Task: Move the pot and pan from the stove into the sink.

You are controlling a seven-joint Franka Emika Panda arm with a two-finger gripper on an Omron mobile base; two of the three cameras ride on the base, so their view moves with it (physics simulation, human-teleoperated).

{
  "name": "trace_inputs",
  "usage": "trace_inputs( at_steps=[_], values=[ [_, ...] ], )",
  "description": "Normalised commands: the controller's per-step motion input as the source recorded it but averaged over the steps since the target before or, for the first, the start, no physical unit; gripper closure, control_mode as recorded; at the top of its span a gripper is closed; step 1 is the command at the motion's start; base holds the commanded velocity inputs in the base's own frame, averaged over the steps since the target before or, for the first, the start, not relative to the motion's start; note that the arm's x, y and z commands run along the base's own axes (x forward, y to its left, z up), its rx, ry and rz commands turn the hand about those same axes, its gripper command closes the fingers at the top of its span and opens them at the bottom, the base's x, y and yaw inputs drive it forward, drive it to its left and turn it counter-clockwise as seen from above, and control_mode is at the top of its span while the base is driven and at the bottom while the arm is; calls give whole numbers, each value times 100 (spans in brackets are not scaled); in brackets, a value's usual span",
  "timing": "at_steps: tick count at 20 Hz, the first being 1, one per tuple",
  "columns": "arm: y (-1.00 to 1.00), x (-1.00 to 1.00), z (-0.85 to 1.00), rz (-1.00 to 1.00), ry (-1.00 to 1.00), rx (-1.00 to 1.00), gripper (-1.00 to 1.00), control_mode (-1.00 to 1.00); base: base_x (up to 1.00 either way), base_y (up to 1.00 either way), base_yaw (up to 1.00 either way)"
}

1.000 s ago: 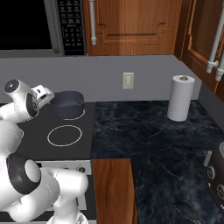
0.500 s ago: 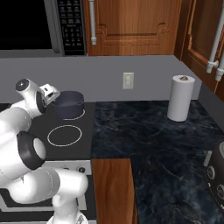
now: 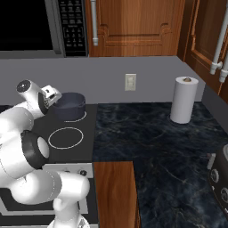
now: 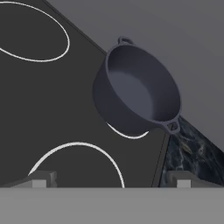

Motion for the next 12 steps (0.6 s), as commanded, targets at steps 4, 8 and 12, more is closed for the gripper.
trace_inputs(
  at_steps=[4,8,12],
  values=[
    [0,29,-19,0,0,0,-100,-100,0,0,0],
    [0,32,-19,0,0,0,-100,-100,0,0,0],
    [3,44,-17,0,1,0,-100,-100,0,0,0]
  ],
)
